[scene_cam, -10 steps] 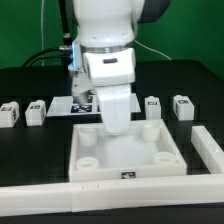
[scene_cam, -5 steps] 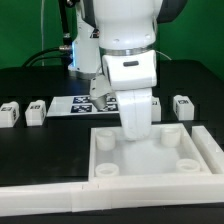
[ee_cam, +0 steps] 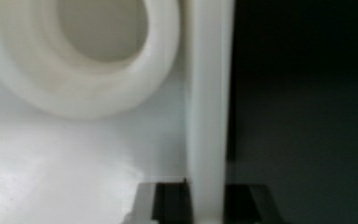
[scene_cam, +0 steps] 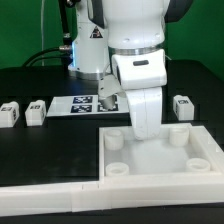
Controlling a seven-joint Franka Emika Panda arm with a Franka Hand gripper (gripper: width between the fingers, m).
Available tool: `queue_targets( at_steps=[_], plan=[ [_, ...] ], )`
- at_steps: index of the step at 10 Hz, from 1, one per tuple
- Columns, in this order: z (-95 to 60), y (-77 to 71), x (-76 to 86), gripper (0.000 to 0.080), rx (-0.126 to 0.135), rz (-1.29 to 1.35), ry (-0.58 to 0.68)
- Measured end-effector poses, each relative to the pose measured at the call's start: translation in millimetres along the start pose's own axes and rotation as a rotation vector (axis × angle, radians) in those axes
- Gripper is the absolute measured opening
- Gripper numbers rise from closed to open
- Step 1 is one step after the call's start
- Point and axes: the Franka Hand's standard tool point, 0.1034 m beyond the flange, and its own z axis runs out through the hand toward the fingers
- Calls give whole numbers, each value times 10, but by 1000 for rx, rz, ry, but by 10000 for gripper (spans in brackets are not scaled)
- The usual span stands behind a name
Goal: Assemble one leg
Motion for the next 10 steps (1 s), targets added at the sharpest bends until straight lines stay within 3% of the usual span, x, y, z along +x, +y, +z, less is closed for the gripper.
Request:
queue_targets(
  at_steps=[1,2,3,4,5,7,10],
  plan=[
    [2,-1,-5,64,0,1,0],
    [2,-1,-9,279,0,2,0],
    [2,-1,-10,279,0,2,0],
    [2,0,-13,479,0,3,0],
    [2,0,-16,591,0,3,0],
    [2,0,-20,639,1,4,0],
    [2,0,-25,649,0,5,0]
  ],
)
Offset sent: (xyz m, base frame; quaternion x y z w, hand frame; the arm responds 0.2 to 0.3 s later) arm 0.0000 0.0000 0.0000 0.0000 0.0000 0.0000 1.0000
